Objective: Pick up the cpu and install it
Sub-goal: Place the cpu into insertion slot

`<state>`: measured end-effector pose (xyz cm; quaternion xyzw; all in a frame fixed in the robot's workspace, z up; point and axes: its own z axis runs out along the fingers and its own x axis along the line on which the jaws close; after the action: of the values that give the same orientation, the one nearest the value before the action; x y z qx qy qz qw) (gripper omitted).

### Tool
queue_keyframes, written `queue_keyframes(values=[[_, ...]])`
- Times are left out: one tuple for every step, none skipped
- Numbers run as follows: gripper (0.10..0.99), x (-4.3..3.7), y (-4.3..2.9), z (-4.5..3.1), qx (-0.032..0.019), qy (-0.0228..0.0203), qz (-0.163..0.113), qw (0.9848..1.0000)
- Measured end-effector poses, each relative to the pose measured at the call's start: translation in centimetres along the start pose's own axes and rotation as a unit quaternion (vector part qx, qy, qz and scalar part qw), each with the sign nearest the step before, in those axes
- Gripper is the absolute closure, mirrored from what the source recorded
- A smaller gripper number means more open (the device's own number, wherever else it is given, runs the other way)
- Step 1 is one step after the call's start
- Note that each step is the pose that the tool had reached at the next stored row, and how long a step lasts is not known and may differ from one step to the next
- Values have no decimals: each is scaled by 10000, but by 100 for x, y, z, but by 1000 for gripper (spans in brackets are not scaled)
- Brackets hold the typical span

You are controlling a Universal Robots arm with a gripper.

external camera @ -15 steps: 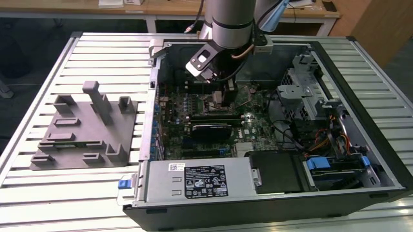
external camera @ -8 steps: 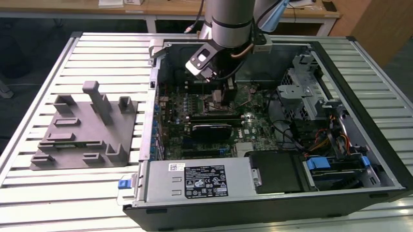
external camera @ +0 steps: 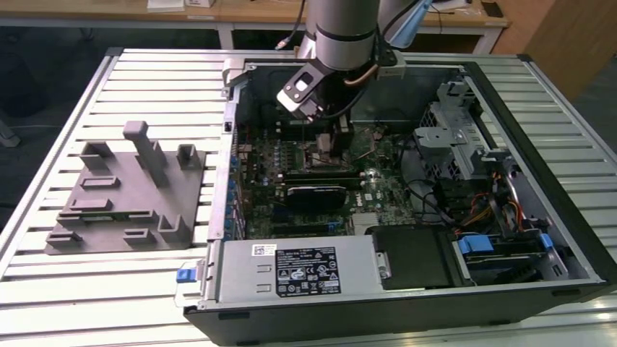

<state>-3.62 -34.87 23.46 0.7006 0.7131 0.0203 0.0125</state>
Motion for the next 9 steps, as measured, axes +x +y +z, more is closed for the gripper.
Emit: queue_keyframes(values=[[545, 4, -1, 1, 0, 0, 0, 10000], [545, 9, -1, 3, 0, 0, 0, 10000], [545, 14, -2, 4, 0, 0, 0, 10000], [545, 20, -2, 6, 0, 0, 0, 10000], [545, 26, -3, 8, 0, 0, 0, 10000], [545, 30, -4, 9, 0, -1, 0, 10000], [545, 35, -4, 11, 0, -1, 0, 10000], [545, 40, -5, 13, 0, -1, 0, 10000], [545, 44, -5, 14, 0, -1, -1, 10000]])
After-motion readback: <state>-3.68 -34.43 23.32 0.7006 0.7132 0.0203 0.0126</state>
